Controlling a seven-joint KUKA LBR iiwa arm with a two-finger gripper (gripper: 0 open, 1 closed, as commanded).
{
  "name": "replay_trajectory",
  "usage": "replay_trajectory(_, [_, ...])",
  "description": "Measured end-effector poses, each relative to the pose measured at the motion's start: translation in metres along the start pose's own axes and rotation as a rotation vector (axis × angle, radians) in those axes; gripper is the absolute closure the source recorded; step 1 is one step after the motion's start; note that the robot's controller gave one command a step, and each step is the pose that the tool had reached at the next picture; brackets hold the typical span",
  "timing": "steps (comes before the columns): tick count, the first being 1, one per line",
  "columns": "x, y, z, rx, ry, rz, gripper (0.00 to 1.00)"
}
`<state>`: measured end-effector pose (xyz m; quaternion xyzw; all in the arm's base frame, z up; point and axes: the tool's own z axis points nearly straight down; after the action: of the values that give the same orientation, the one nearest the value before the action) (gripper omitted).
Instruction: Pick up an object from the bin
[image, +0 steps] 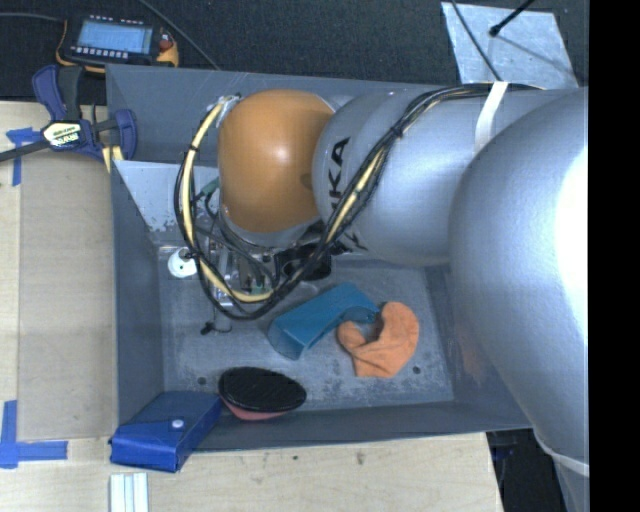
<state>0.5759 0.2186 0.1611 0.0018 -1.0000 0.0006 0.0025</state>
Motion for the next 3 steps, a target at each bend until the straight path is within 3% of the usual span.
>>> replay_trajectory(1, [-0.002, -0.001, -0.005, -0.002, -0.007, 0.003, 0.0])
replay_trajectory(2, [0.005, -0.049, -0.007, -0.003, -0.007, -0.063, 0.0])
replay_trajectory(3, [-0.025, -0.07, -0.012, 0.0, -0.008, -0.002, 0.0])
